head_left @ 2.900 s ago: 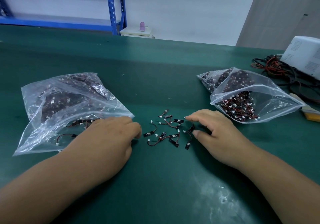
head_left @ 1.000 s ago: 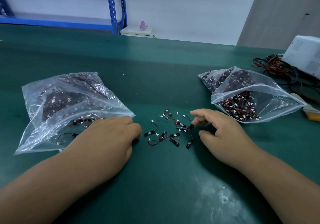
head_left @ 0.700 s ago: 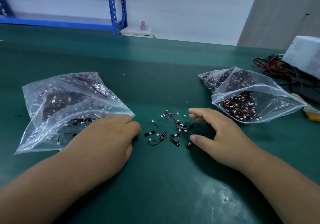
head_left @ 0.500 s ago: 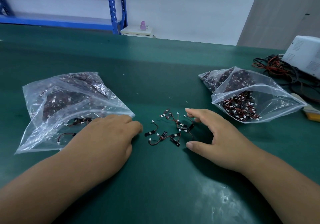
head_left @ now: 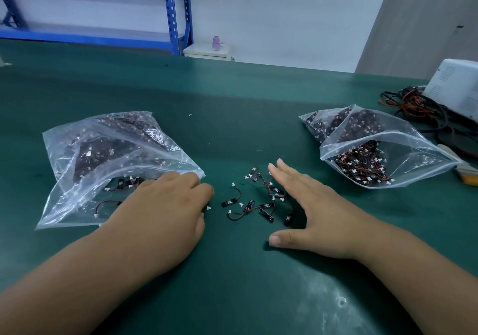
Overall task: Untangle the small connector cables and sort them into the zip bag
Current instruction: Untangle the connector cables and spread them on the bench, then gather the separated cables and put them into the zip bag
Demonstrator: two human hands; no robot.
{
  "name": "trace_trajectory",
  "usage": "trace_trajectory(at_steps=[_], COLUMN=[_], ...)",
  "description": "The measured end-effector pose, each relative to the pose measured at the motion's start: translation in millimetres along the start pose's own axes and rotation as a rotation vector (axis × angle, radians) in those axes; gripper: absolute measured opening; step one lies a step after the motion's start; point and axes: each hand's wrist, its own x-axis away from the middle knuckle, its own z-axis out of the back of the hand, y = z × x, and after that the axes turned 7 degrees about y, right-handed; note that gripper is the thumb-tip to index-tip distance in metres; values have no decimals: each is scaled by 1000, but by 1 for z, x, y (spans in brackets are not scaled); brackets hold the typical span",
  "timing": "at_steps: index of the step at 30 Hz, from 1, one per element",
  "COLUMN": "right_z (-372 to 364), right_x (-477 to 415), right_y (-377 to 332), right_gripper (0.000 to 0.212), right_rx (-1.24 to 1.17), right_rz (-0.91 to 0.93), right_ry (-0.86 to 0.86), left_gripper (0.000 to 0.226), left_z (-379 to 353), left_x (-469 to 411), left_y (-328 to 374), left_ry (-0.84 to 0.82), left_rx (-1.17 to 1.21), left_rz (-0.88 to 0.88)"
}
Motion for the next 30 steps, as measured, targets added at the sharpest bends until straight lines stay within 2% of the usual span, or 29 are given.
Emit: trace_trajectory(at_steps=[5, 8, 10, 14, 17, 19, 23, 30], right_z=[-15, -25, -31, -40, -39, -36, -30, -18], right_x=[-25, -44, -57, -73, -73, -70, -62, -41], right_y=[-25, -38, -46, -54, -50, -46, -38, -22], right_gripper=[122, 118, 104, 44, 20, 20, 27, 44], right_rx=[45, 49, 60, 107, 87, 84, 244, 355], right_rz=[31, 19, 13, -26, -57, -59, -3, -55], right_ry=[-16, 11, 50, 214, 317, 326, 320, 258], left_gripper=[25, 24, 24, 25, 25, 24, 19, 12], left_z=[-3, -4, -4, -4, -5, -6, -6, -4], left_x=[0, -1, -1, -1, -1, -1, -3, -3], left_y=[-1, -3, -3, -2, -3, -3, -5, -3], left_ry=[-7, -4, -7, 2, 7, 12, 17, 31], left_rx=[-3, -12, -16, -8, 0, 13, 27, 25], left_rz=[-5, -3, 0, 4, -7, -9, -15, -33])
